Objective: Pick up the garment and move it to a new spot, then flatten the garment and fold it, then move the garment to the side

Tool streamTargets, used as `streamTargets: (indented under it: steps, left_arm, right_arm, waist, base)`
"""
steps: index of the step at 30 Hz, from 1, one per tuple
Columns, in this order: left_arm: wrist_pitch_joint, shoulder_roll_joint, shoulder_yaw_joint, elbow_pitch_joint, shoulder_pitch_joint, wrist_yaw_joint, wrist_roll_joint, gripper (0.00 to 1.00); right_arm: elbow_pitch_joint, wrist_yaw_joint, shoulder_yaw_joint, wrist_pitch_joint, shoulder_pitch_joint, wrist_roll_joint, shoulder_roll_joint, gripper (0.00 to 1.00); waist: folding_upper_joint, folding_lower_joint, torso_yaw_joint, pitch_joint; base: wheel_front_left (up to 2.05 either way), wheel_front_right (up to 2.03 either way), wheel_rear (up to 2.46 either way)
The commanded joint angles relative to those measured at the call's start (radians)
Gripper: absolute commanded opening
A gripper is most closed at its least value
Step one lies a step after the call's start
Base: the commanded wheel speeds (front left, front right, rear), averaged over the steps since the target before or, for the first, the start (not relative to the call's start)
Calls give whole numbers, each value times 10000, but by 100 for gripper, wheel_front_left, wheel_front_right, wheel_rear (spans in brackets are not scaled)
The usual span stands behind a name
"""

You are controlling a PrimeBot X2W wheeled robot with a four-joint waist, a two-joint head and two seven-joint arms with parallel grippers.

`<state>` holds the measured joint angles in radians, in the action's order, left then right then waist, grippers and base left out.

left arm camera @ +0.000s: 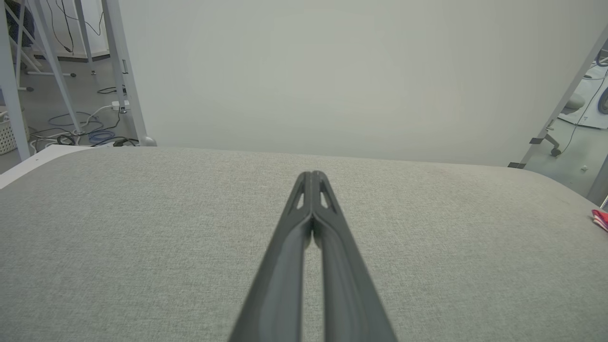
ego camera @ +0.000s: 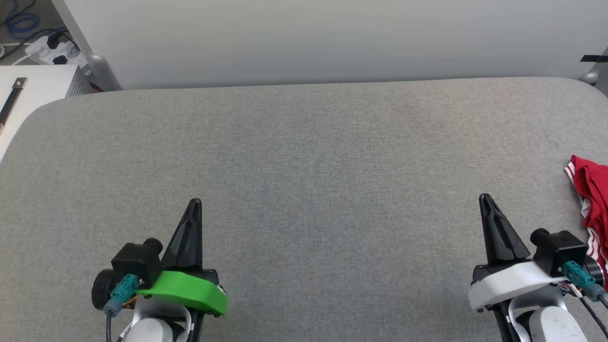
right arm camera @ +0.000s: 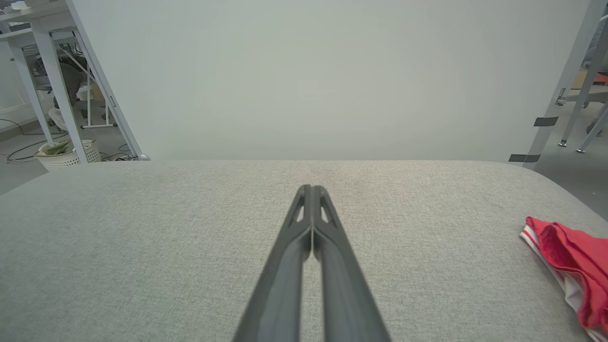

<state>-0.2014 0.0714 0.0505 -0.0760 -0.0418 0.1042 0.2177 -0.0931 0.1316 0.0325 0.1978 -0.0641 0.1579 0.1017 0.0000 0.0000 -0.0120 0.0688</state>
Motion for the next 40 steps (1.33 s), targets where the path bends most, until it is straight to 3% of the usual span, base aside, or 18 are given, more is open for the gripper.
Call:
streamTargets:
  steps: [1,40]
  left_arm:
    - [60,-42,-52,69,94,-63,-129,0]
    - [883,-113,-243,360,231,-475,-991,0]
  right_arm:
    - [73,-2,-12,-52,108,-114,-41,0]
    - [434,-5,-144,-863,332,-731,-241,0]
  waist:
    - [0,0,2,-10]
    - [0,0,52,-296]
  base:
    - [0,0,0]
    - [0,0,0]
